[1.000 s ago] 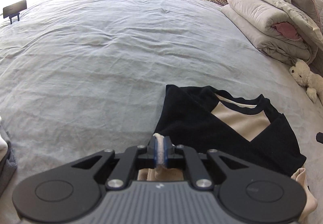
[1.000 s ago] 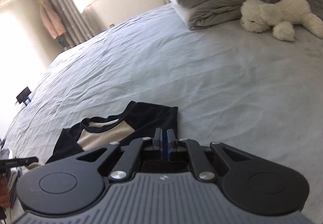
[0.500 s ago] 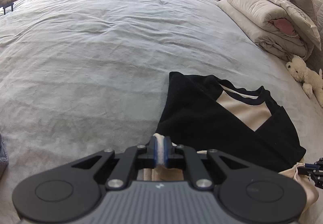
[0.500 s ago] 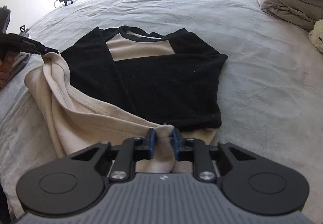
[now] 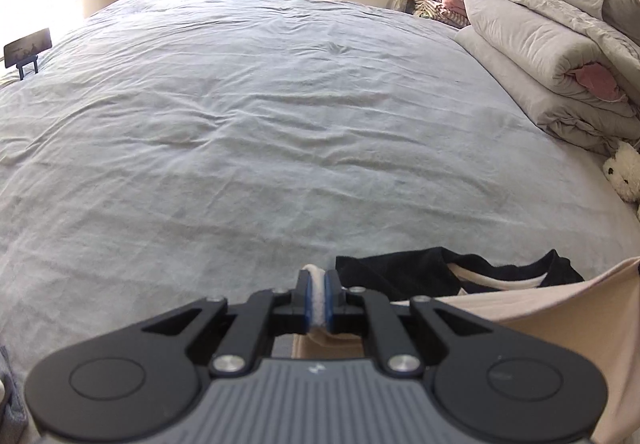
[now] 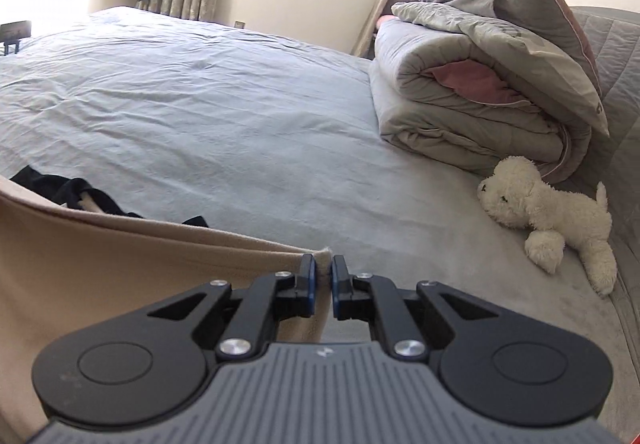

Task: Fold clothes
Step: 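Lift the hem with both grippers and fold it over toward the collar, then open both grippers to release the folded shirt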

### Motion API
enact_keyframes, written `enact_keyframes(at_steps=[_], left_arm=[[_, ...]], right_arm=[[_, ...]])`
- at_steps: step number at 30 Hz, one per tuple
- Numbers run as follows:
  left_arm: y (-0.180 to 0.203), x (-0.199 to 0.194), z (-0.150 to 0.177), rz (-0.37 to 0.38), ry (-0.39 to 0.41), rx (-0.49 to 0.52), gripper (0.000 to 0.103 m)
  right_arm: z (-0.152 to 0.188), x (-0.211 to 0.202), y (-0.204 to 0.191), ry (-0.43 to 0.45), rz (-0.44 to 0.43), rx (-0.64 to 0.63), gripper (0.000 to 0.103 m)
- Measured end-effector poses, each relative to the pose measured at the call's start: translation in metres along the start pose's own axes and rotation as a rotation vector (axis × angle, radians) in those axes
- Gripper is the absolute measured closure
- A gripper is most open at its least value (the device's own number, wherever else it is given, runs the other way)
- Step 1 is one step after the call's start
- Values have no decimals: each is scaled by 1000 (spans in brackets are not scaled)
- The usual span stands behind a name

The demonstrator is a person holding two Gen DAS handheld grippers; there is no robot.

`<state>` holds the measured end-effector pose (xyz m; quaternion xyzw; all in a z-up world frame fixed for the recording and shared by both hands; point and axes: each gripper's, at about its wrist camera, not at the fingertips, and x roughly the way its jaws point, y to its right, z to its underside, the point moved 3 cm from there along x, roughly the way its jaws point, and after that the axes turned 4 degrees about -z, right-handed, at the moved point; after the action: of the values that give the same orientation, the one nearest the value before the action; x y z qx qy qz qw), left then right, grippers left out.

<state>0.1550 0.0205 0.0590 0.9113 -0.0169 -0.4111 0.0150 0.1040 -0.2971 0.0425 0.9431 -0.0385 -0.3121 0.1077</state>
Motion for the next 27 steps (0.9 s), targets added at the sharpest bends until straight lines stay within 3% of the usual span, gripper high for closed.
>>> enact_keyframes(at_steps=[3,7,8,11,16,18,20,24,27], left_arm=[[12,28,-10,-28,1,33,96],[11,58,-11,-37,-16,-22,89],[7,58,-12,-32,0,-47,87],[-5,58,-15,-14,36,-121,65],[-32,40,-16,-13,77,-222,60],[-36,28,-11,-31,105,-211,60],[-31,19,-3,-11,111,-154,59],[-11,2,18,51,110,-52,59],[6,-10,38,58,105,35,59]], right_arm=[[0,31,-2,-23,62,9,94],[13,53,4,-84,80,91,94],[17,57,4,-96,76,102,94],[20,57,4,-94,70,116,94],[7,37,11,-22,63,201,89],[1,30,12,-5,64,201,89],[-3,22,10,4,63,189,82],[-4,0,-1,-7,-13,180,81],[0,-21,-19,-24,-66,136,67]])
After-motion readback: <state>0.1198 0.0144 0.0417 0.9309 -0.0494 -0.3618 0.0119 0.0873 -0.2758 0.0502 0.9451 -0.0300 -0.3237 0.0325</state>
